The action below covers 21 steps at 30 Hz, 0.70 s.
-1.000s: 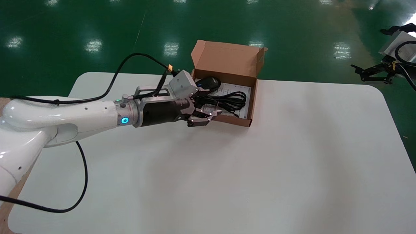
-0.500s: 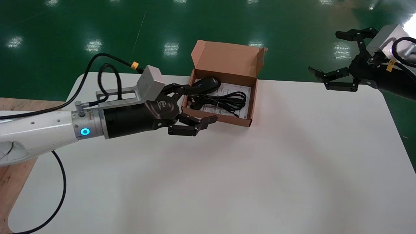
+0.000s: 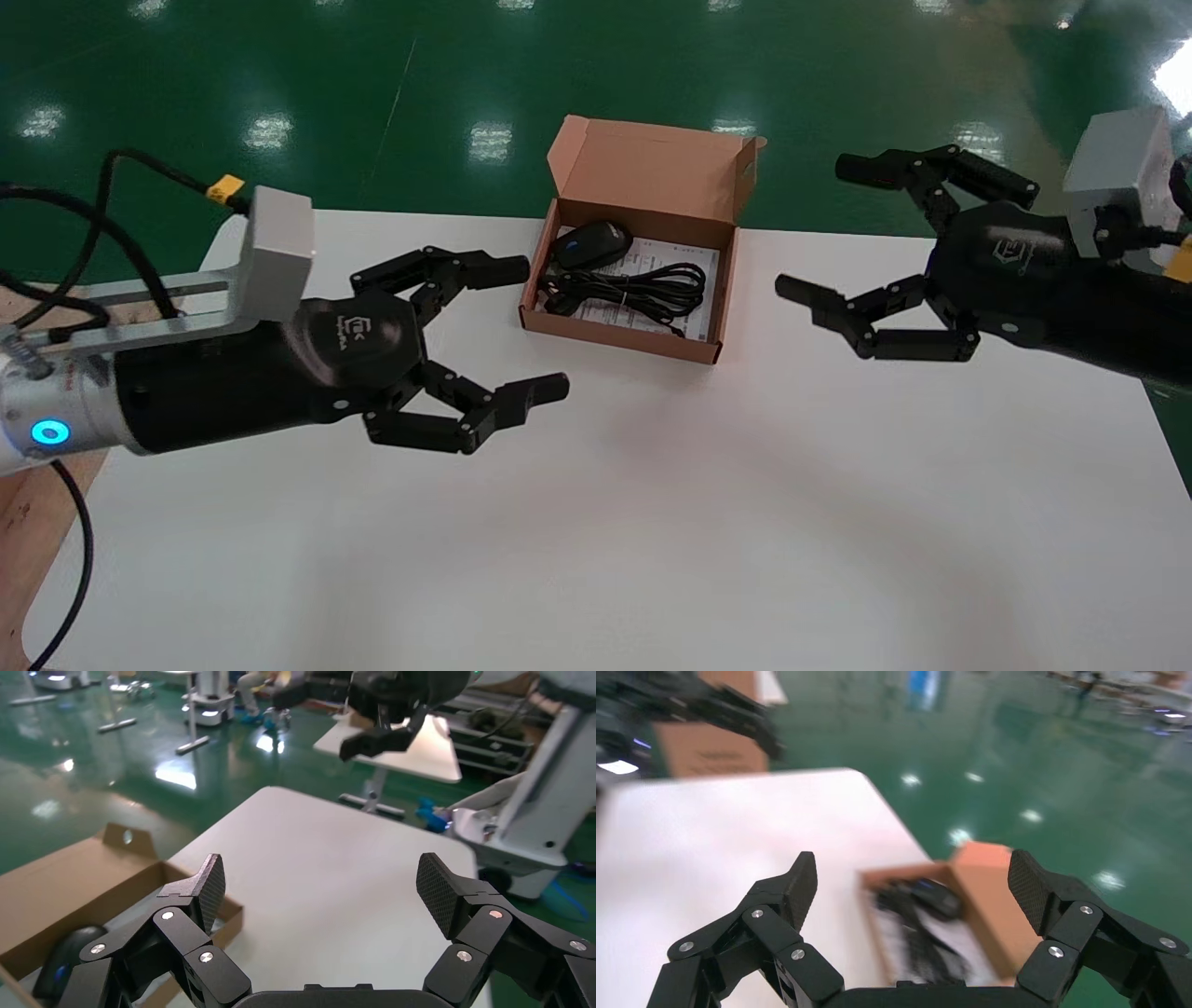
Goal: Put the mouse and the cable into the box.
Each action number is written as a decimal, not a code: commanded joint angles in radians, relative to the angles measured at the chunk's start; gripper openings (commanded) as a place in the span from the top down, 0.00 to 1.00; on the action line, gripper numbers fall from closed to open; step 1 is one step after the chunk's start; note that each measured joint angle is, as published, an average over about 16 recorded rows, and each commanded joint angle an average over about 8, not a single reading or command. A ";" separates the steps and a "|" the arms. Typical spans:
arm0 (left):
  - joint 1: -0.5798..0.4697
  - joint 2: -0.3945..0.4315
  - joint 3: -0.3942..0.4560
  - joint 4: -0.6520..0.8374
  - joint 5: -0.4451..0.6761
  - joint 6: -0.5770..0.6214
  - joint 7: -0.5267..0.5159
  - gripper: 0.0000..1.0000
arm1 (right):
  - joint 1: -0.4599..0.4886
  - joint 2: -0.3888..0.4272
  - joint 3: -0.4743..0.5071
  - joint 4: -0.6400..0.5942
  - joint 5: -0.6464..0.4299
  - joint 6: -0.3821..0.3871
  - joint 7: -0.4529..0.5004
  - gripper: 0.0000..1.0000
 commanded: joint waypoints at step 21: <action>0.147 -0.189 -0.214 -0.242 -0.095 0.210 -0.102 0.00 | -0.193 0.066 0.084 0.325 0.169 -0.230 0.307 0.00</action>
